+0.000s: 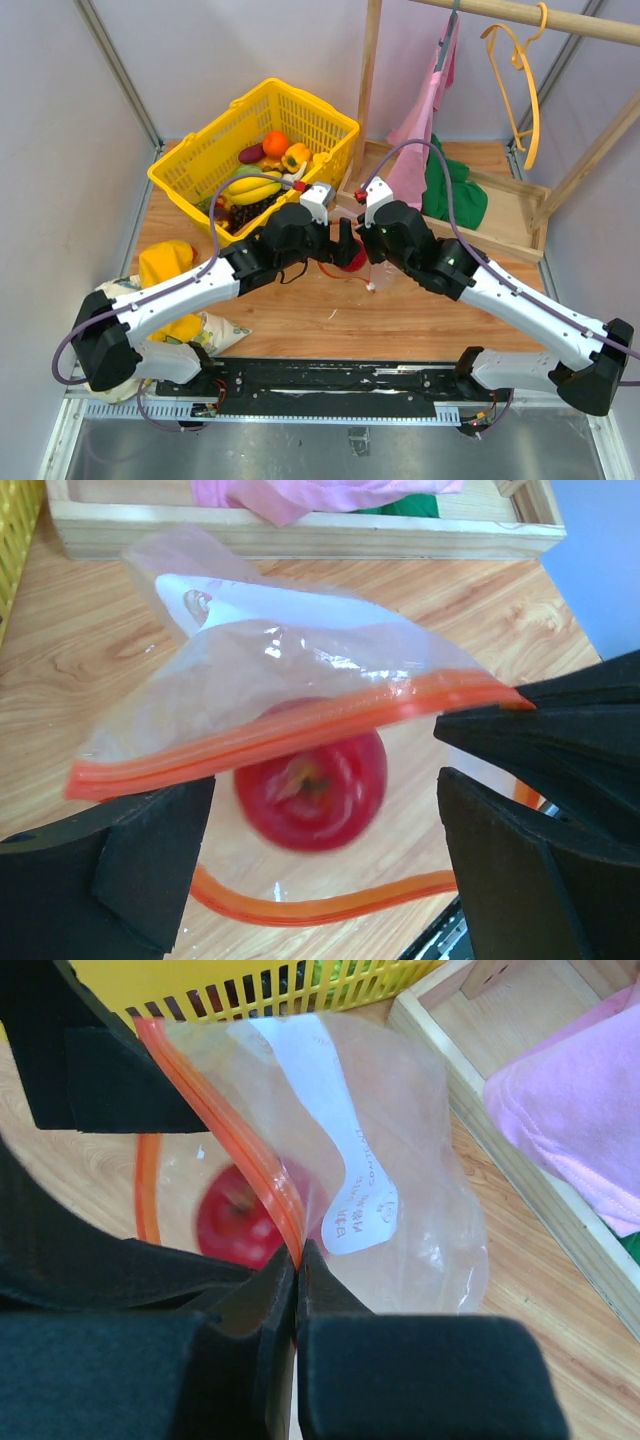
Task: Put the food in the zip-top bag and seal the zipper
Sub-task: Place the fake fruit in the zipper food storage bag, then pick up the fake fruit from the bin.
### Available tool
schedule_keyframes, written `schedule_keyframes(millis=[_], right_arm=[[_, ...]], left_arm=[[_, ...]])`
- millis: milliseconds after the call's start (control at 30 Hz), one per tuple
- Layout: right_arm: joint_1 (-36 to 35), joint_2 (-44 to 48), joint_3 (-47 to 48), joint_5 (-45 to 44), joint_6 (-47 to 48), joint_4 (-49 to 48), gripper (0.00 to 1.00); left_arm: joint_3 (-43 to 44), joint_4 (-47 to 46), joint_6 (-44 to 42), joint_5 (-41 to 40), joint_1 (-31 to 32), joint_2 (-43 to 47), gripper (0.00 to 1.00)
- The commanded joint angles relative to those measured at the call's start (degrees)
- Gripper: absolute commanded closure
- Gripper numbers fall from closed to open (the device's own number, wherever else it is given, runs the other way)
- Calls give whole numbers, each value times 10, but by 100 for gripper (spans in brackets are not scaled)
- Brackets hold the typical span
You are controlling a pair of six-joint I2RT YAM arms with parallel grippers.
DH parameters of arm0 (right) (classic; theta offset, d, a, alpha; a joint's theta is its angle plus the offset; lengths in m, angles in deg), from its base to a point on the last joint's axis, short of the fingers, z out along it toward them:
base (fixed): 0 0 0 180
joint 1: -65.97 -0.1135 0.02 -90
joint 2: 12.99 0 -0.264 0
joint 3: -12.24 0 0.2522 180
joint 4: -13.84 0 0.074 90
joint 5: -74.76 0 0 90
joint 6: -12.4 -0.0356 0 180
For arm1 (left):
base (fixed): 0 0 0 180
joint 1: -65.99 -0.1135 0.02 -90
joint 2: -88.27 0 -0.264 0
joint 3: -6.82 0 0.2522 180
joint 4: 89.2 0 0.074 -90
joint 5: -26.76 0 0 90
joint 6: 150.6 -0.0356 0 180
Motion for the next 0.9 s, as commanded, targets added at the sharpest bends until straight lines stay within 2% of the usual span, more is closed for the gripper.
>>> schedule_keyframes(millis=[0, 333, 667, 867], right_arm=[[18, 14, -4, 4, -14, -10, 99], [38, 22, -12, 13, -26, -7, 99], [71, 43, -31, 26, -30, -6, 99], [77, 52, -36, 16, -20, 3, 99]], left_arm=[[20, -6, 1, 12, 5, 21, 3], [26, 30, 13, -1, 5, 71, 4], [60, 120, 1, -69, 4, 127, 8], [126, 205, -46, -145, -14, 123, 1]])
